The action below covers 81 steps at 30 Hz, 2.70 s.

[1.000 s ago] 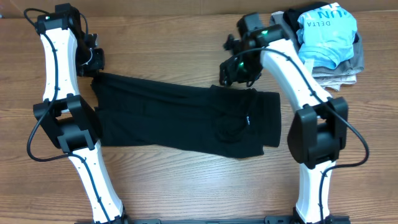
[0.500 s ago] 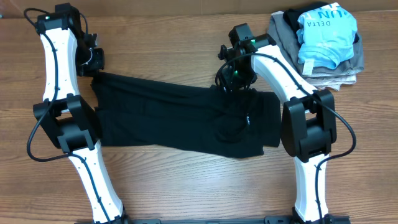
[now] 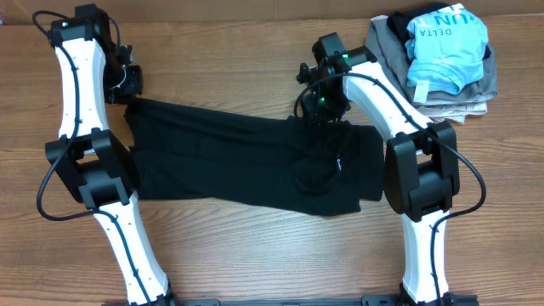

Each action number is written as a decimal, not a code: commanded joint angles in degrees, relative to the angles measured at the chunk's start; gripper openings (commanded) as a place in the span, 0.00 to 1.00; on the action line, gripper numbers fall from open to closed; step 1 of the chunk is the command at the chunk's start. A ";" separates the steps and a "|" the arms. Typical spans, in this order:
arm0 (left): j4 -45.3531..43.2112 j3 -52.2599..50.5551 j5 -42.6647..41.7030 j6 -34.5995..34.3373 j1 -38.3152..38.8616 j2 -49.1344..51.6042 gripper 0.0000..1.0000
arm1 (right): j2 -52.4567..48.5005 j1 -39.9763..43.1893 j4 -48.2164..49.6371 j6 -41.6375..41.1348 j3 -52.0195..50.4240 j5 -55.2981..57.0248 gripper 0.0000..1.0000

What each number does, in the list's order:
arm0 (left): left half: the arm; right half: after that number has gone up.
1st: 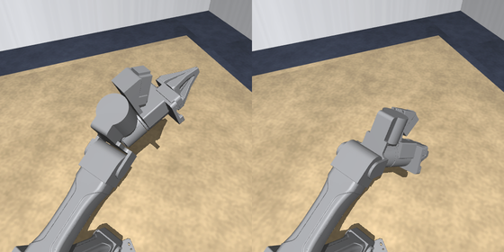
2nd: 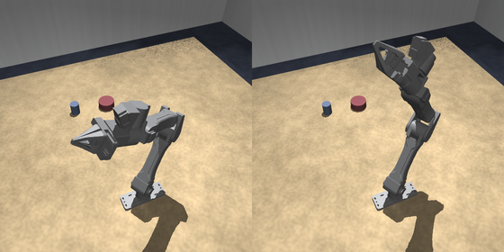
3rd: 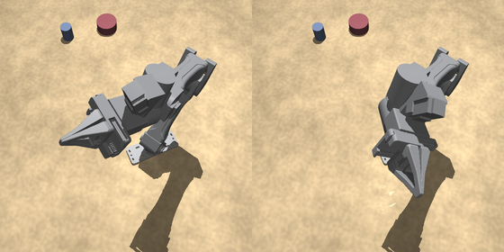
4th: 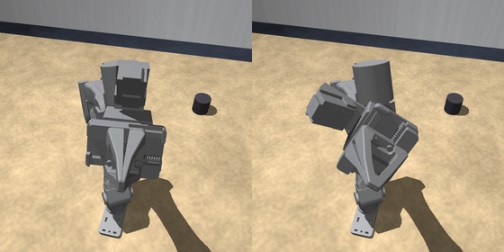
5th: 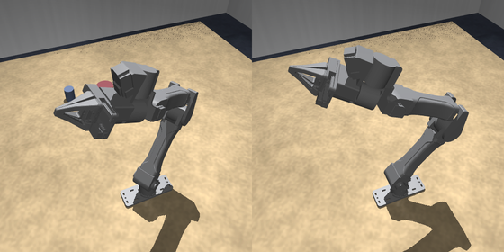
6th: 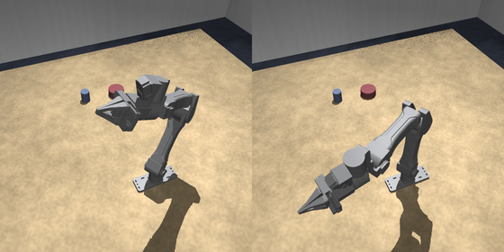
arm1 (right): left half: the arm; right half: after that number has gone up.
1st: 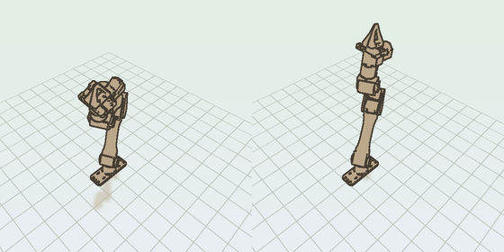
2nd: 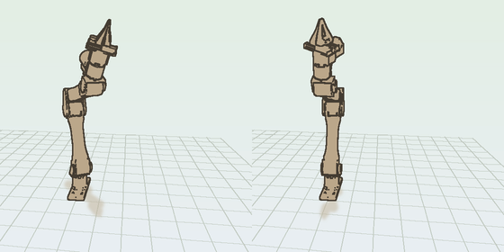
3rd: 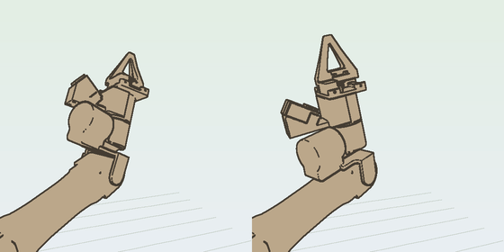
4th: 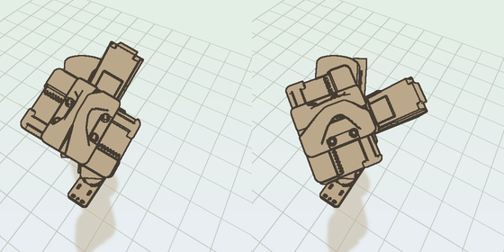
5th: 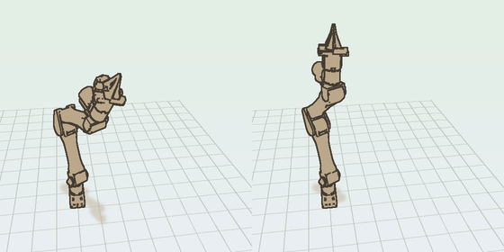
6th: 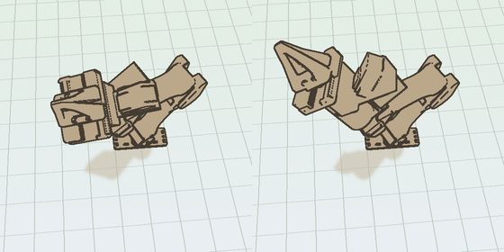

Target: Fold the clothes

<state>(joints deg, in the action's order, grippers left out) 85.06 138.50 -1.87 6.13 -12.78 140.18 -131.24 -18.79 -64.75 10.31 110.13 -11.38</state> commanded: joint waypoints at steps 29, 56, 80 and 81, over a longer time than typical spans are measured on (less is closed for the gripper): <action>-0.46 2.05 0.28 -0.61 -0.39 -1.77 0.04 | 1.44 1.01 -2.19 1.46 8.98 -3.74 0.04; 2.08 18.60 4.28 -0.57 -0.50 -1.84 0.04 | 4.24 -1.07 -29.49 -8.94 31.43 -1.75 0.04; -7.23 -2.36 6.78 0.11 -0.76 -1.77 0.38 | 4.39 -10.60 -28.65 -25.33 9.09 1.38 0.05; -7.04 -2.25 7.06 0.13 -0.76 -1.86 0.45 | 4.61 -10.73 -28.79 -25.31 9.09 0.96 0.13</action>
<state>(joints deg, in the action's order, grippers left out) 77.73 136.16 3.01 6.00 -12.91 140.11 -129.47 -28.77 -93.25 -14.00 119.26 -9.87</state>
